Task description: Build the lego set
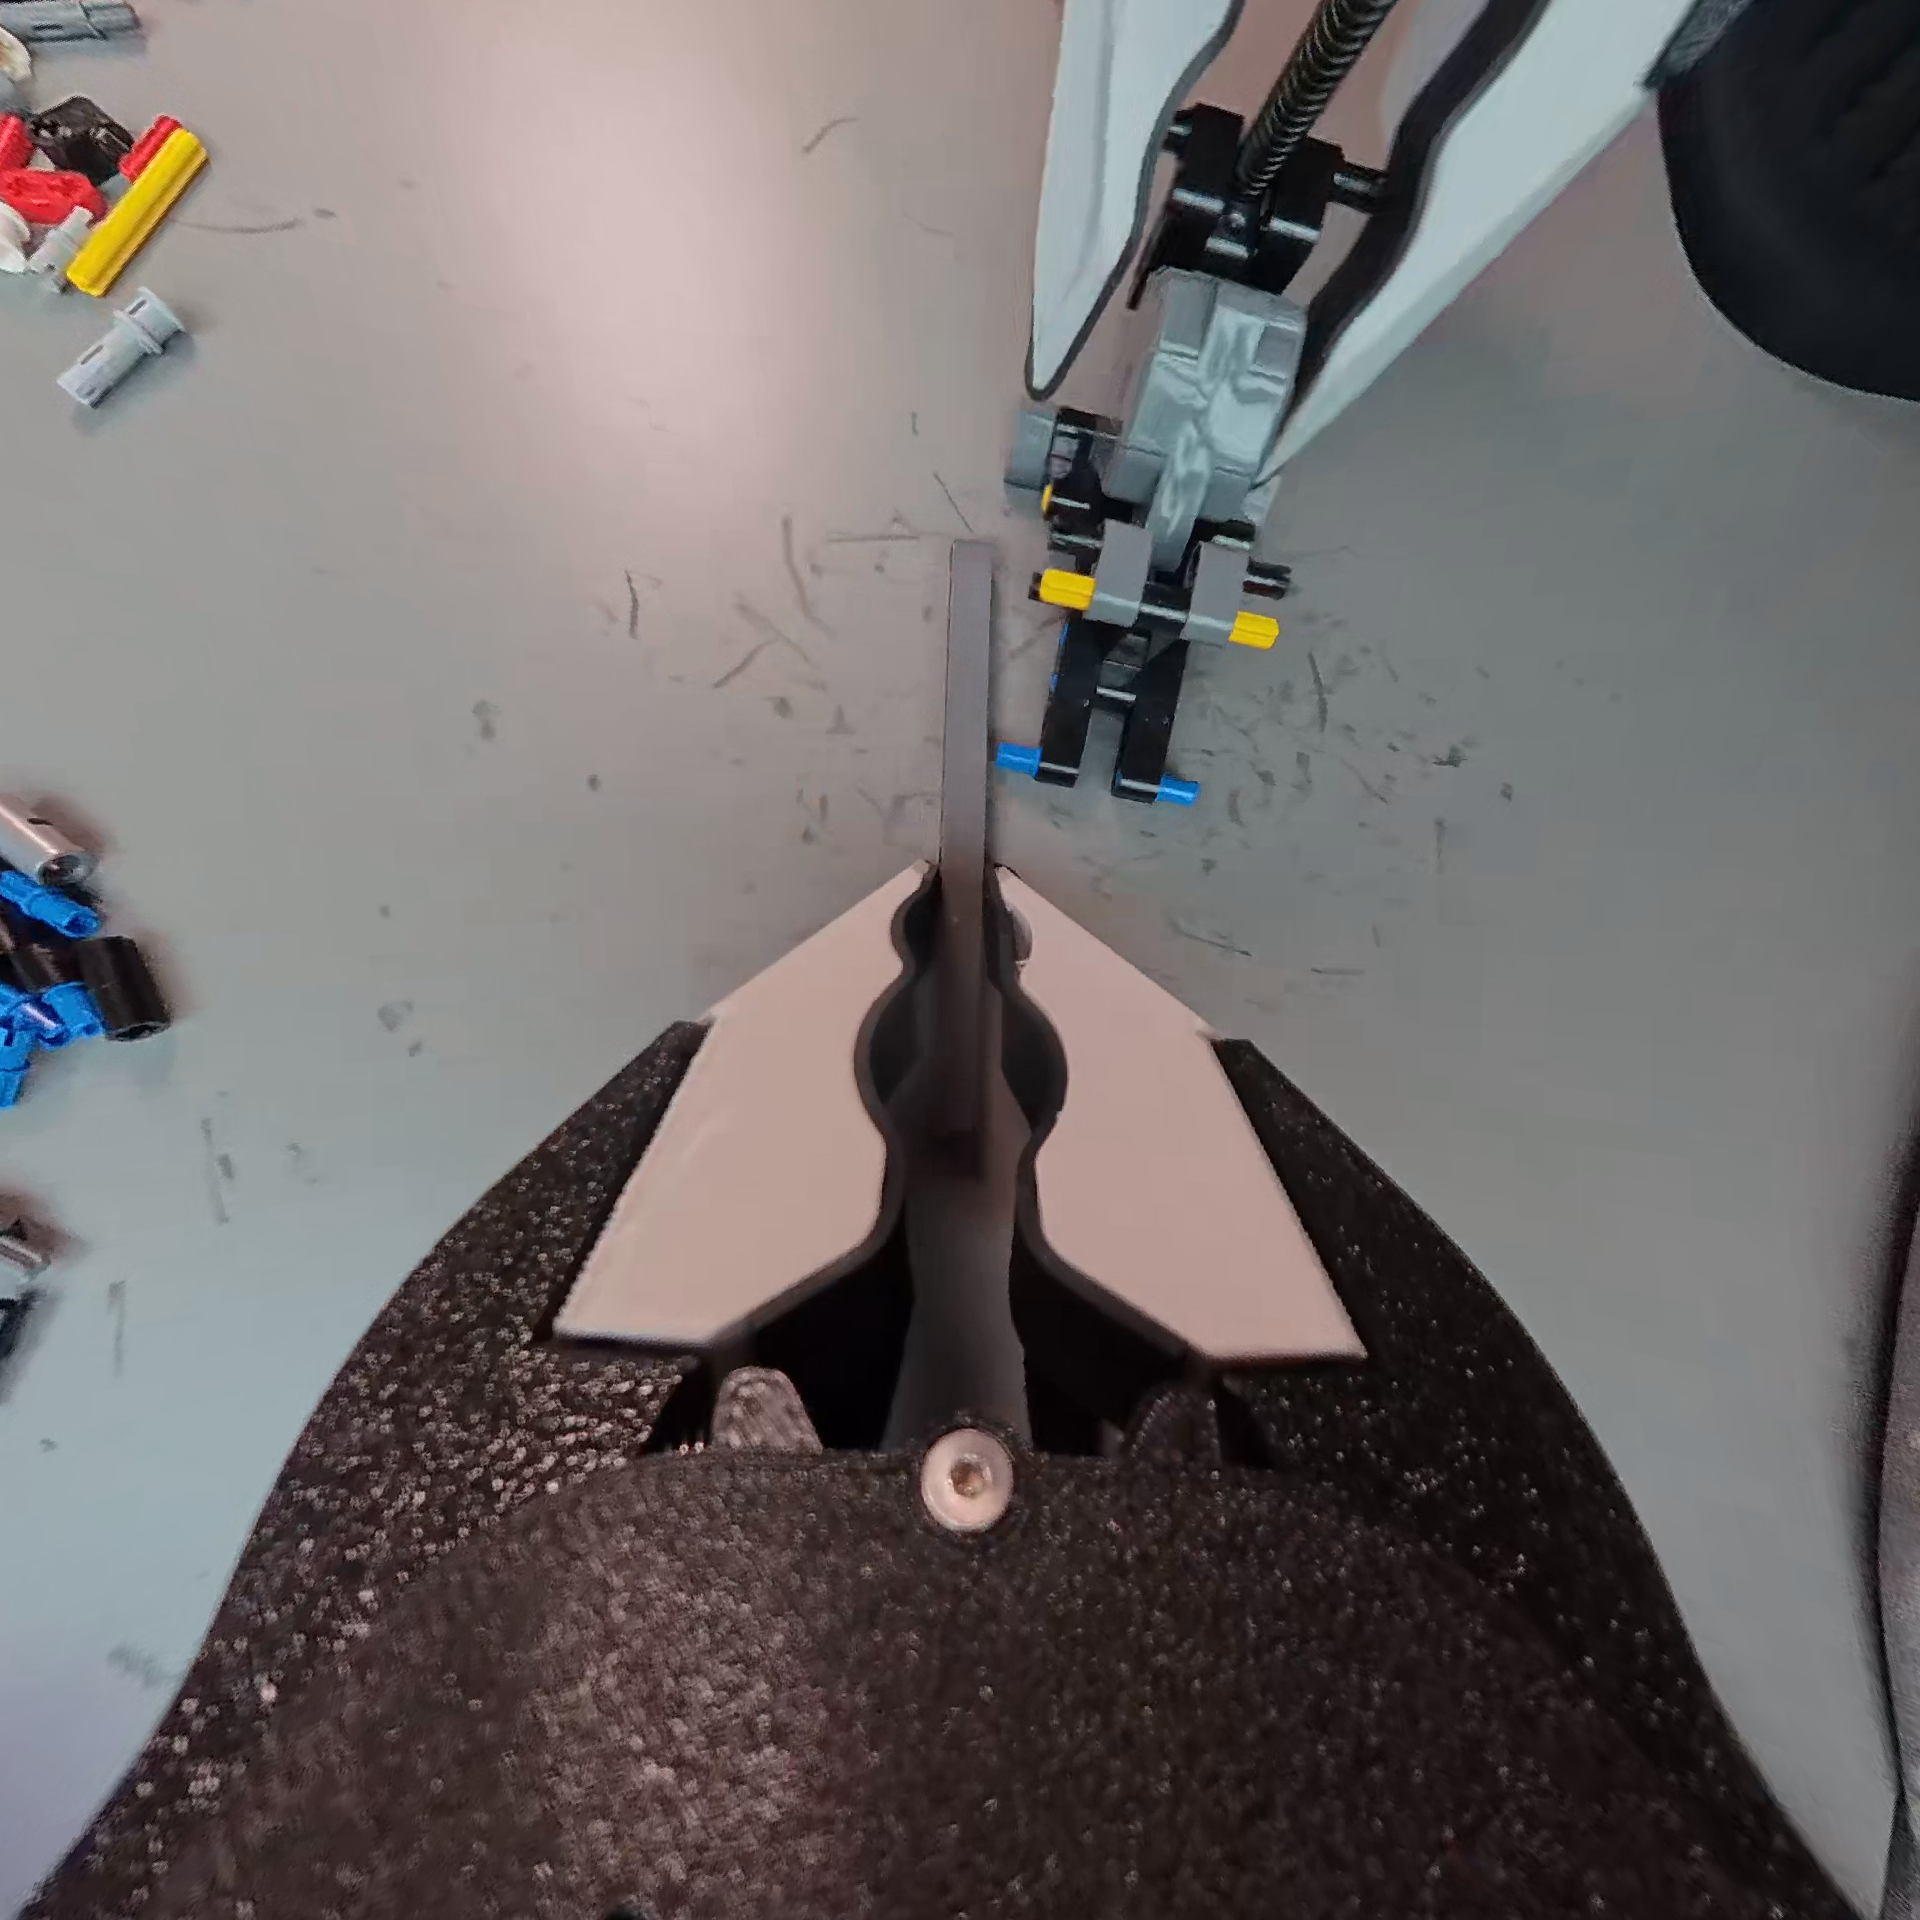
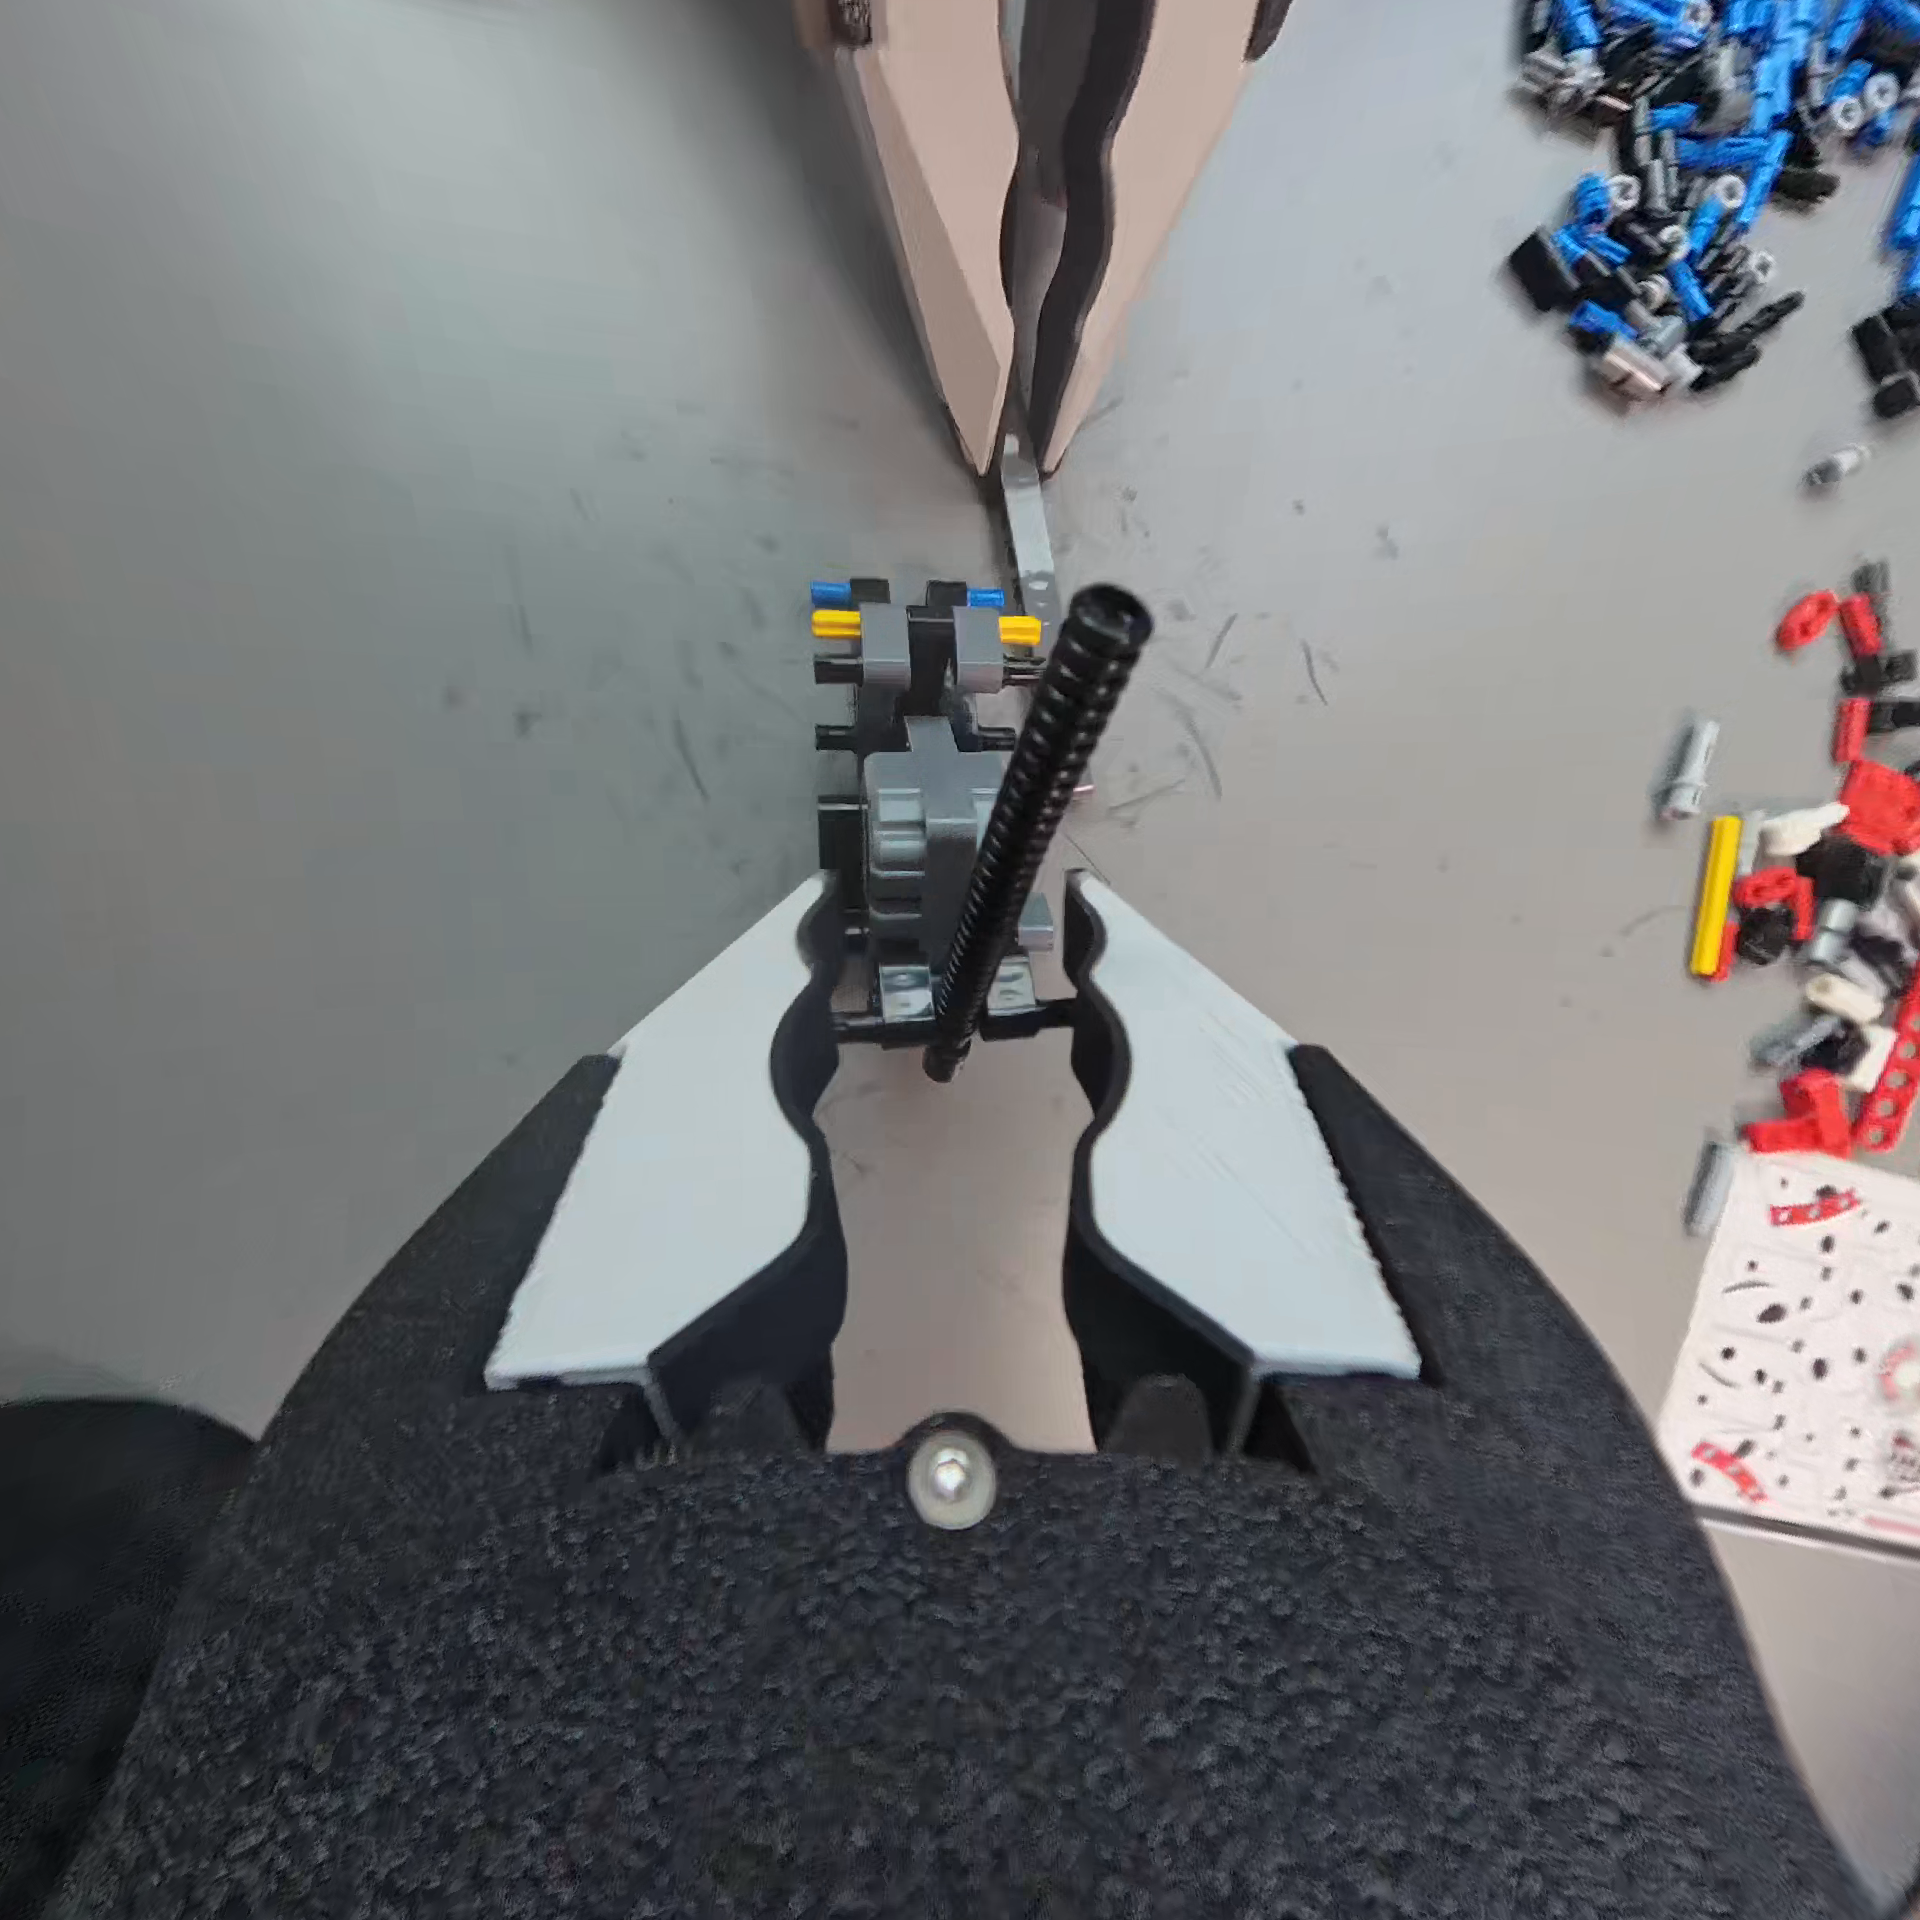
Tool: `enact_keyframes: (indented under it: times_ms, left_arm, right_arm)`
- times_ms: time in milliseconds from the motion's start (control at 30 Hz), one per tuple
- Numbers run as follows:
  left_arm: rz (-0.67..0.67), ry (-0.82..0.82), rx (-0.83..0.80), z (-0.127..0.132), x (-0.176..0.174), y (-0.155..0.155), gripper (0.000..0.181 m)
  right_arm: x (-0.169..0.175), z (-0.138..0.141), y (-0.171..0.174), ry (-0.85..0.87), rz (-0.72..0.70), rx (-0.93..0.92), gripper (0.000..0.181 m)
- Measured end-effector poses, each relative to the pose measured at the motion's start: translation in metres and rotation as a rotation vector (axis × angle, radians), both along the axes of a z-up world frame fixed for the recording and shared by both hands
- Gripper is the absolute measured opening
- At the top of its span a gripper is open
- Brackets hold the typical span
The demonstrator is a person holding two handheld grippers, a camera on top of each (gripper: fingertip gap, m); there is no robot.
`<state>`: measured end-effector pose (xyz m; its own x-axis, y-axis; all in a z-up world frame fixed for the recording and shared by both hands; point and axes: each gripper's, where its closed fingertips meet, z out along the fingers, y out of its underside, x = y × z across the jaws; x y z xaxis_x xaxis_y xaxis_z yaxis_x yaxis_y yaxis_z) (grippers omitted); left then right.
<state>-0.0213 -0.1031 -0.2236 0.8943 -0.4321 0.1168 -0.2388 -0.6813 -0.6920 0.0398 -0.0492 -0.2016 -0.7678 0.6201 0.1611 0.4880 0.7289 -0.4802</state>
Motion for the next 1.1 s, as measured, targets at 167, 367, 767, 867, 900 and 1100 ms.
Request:
enact_keyframes:
  times_ms: [167,367,767,867,900,1100]
  left_arm:
    - [0.013,0.046,-0.008,0.0,0.008,-0.003,0.007]
    - [0.032,0.05,-0.041,0.0,0.019,-0.002,0.007]
    - [0.005,-0.014,-0.058,0.0,0.021,-0.001,0.007]
    - [-0.042,-0.015,-0.054,0.0,0.021,-0.001,0.007]
    - [-0.061,-0.015,-0.055,0.0,0.021,-0.001,0.007]
    - [-0.193,-0.01,-0.065,0.0,0.021,-0.002,0.007]
  right_arm:
    - [-0.002,-0.004,0.011,-0.102,0.315,0.227,0.032]
    - [0.004,-0.005,0.026,-0.162,0.542,0.424,0.03]
    - [0.015,0.004,0.016,-0.037,-0.021,0.026,0.047]
    - [0.022,0.004,0.009,-0.002,-0.142,-0.029,0.045]
    - [0.023,0.004,0.008,0.018,-0.175,-0.026,0.045]
    - [0.024,0.006,-0.022,0.057,-0.227,-0.093,0.057]
